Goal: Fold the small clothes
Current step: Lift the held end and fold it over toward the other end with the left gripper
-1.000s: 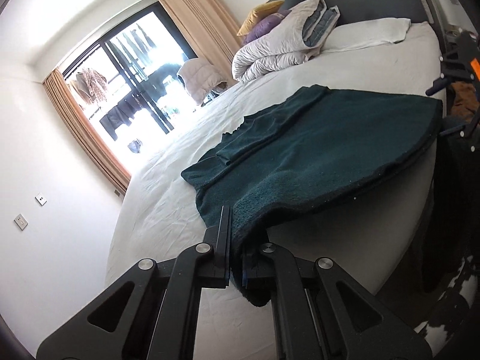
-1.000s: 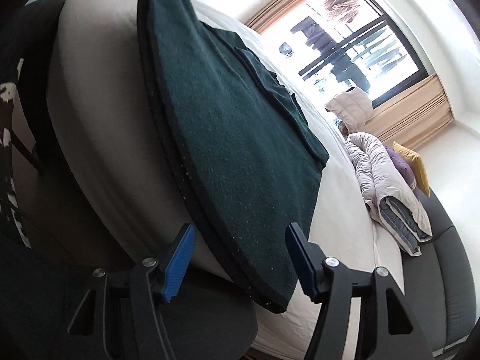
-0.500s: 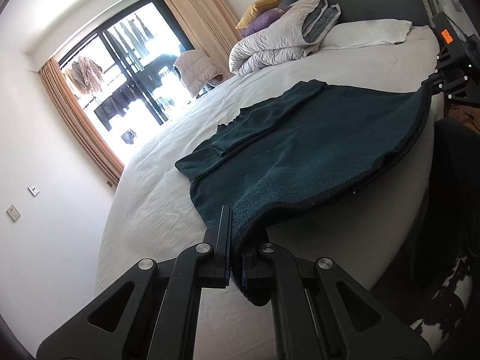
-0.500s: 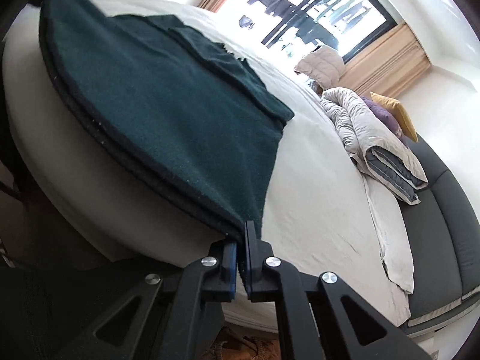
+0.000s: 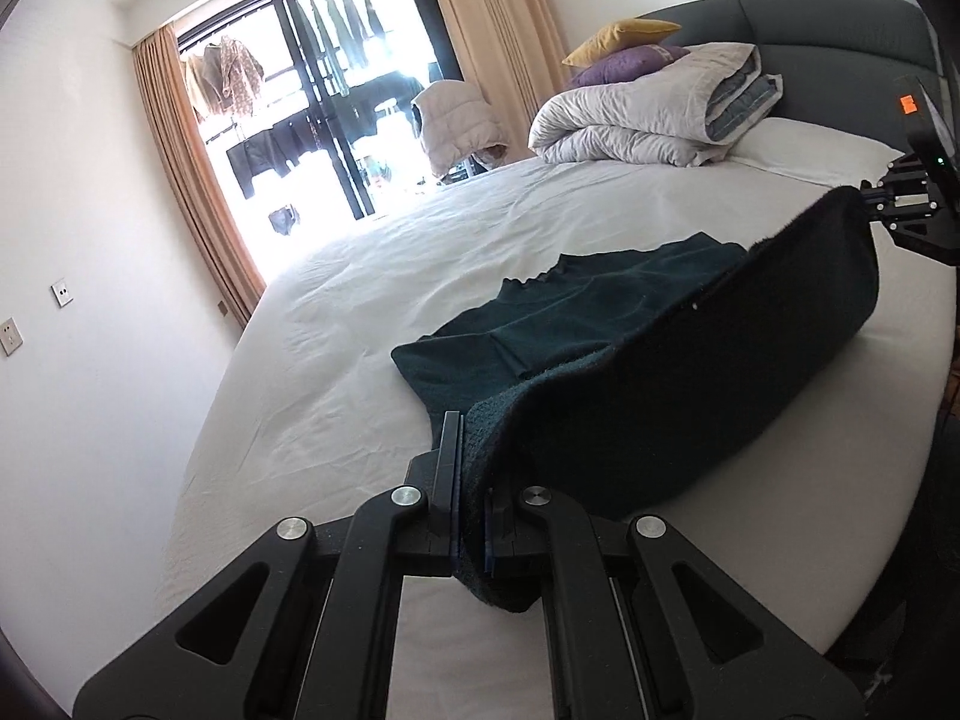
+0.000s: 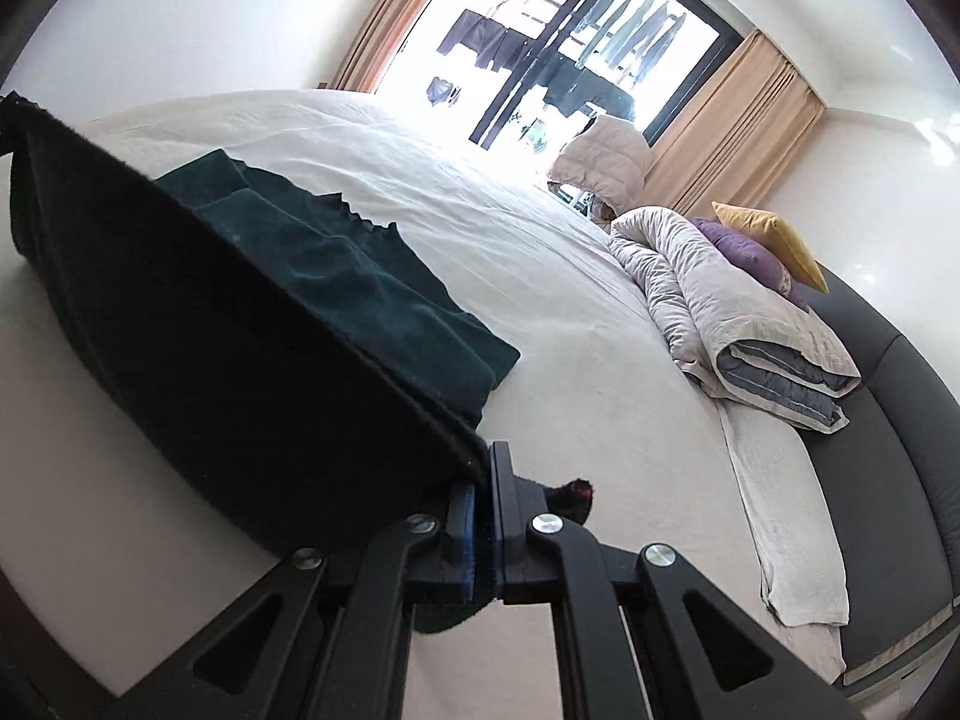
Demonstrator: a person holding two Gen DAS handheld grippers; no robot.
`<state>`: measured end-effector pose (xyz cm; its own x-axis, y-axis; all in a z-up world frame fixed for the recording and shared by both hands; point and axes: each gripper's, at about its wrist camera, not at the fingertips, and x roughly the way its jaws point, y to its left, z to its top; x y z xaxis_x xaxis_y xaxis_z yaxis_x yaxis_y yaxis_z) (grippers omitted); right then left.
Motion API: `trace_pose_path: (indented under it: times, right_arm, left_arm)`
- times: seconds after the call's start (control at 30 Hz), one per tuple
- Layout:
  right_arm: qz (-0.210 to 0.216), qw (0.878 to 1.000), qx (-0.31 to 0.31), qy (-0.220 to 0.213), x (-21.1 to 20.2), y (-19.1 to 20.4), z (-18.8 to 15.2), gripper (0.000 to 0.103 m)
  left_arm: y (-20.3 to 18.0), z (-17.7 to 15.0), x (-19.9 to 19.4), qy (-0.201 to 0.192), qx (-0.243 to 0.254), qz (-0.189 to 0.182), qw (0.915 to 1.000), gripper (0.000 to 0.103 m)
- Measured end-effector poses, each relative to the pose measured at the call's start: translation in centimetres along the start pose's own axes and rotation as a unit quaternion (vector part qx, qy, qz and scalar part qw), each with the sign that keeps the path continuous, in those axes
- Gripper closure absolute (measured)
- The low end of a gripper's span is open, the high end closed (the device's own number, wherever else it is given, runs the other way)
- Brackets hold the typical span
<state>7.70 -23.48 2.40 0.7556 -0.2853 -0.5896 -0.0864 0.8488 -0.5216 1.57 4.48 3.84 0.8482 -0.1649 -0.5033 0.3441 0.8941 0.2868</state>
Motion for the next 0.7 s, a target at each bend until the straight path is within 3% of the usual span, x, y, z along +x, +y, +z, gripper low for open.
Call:
trace_pose_path:
  times: [0.33, 0.57, 0.7]
  right_arm:
    - [0.053, 0.995, 0.014, 0.085, 15.3, -2.3, 8.3, 0.099]
    - [0.081, 0.987, 0.043, 0.132, 24.0, -3.5, 10.5, 0.099]
    - [0.096, 0.981, 0.049, 0.159, 28.0, -3.7, 10.7, 0.099]
  left_arm:
    - [6.3, 7.1, 17.8, 0.092, -0.043, -0.010, 0.9948, 0.100]
    - [7.5, 8.7, 28.4, 0.146, -0.025, -0.008, 0.9889, 0.100]
    - [7.5, 8.7, 32.4, 0.165, -0.023, -0.007, 0.9861, 0.100]
